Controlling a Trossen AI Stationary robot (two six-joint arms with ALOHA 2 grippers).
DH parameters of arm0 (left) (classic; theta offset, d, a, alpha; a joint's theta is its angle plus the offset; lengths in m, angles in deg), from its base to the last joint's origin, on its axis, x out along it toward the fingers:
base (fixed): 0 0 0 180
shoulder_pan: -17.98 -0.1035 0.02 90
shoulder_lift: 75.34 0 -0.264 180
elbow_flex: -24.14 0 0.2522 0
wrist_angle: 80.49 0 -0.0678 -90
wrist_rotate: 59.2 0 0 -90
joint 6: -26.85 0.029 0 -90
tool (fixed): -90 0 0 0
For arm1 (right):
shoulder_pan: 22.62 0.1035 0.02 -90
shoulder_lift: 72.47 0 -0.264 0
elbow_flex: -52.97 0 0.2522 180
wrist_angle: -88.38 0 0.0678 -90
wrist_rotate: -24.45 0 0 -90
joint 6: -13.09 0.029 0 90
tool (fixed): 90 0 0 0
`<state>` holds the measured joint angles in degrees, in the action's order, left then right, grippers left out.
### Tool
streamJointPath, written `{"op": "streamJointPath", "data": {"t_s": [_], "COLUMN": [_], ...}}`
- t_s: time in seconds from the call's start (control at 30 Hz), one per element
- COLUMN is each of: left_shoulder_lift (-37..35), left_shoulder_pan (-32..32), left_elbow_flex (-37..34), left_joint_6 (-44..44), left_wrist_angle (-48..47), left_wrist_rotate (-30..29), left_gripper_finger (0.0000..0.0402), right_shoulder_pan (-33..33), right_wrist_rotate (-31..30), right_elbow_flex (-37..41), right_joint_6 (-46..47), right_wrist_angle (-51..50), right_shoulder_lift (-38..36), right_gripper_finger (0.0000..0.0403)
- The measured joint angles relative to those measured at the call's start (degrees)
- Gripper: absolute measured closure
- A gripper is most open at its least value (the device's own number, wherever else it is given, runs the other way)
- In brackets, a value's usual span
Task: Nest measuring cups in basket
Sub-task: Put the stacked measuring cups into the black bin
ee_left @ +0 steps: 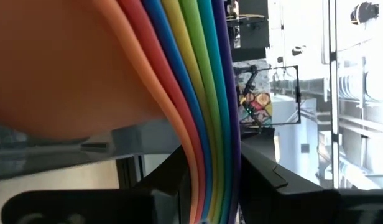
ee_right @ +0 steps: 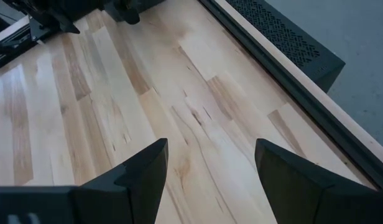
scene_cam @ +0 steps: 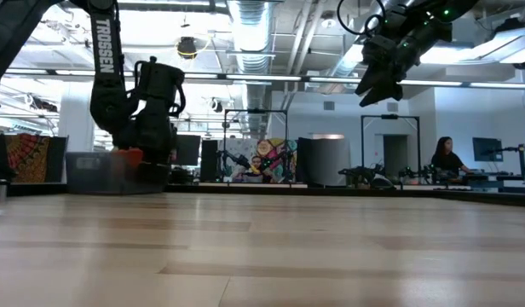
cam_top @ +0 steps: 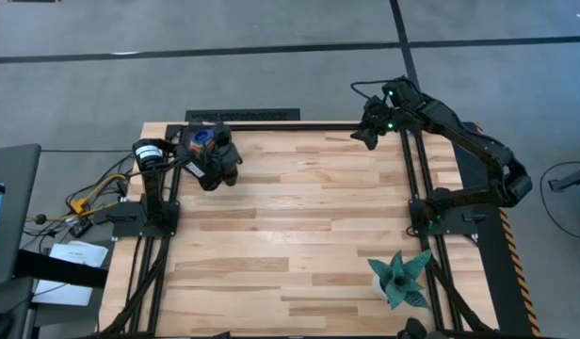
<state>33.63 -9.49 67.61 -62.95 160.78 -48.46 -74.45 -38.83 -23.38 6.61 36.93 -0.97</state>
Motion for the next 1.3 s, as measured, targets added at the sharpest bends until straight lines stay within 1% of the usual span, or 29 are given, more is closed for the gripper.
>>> {"op": "streamJointPath", "data": {"t_s": [0.27, 0.53, 0.6, 0.8, 0.87, 1.03, 1.2, 1.3], "left_shoulder_lift": [-0.02, -0.02, -0.02, -0.02, -0.02, -0.02, -0.02, -0.02], "left_shoulder_pan": [-0.40, -1.43, -1.56, -1.70, -1.70, -1.65, -0.80, -0.41], "left_elbow_flex": [-0.04, -0.02, -0.02, -0.02, -0.02, -0.02, -0.02, -0.02], "left_joint_6": [-5.10, -9.63, -10.63, -11.19, -11.20, -10.51, -14.36, -16.59], "left_wrist_angle": [-3.90, -7.43, -8.20, -8.48, -8.47, -8.06, -7.57, -5.74], "left_wrist_rotate": [1.42, 1.70, 2.58, 3.74, 5.29, 10.36, 11.28, 11.51], "left_gripper_finger": [0.0318, 0.0297, 0.0293, 0.0284, 0.0279, 0.0254, 0.0216, 0.0196], "right_shoulder_pan": [0.00, 0.00, 0.00, 0.00, 0.00, 0.00, 0.00, 0.00], "right_wrist_rotate": [0.00, 0.00, 0.00, 0.00, 0.00, 0.00, 0.00, 0.00], "right_elbow_flex": [0.00, 0.00, 0.00, 0.00, 0.00, 0.00, 0.00, 0.00], "right_joint_6": [0.82, 0.84, 0.69, 0.62, 0.60, 0.43, -0.06, -0.23], "right_wrist_angle": [-0.92, -1.31, -1.31, -1.31, -1.30, -1.29, -1.31, -1.31], "right_shoulder_lift": [0.00, 0.00, 0.00, 0.00, 0.00, 0.00, 0.00, 0.00], "right_gripper_finger": [0.0137, 0.0137, 0.0137, 0.0137, 0.0137, 0.0137, 0.0137, 0.0137]}}
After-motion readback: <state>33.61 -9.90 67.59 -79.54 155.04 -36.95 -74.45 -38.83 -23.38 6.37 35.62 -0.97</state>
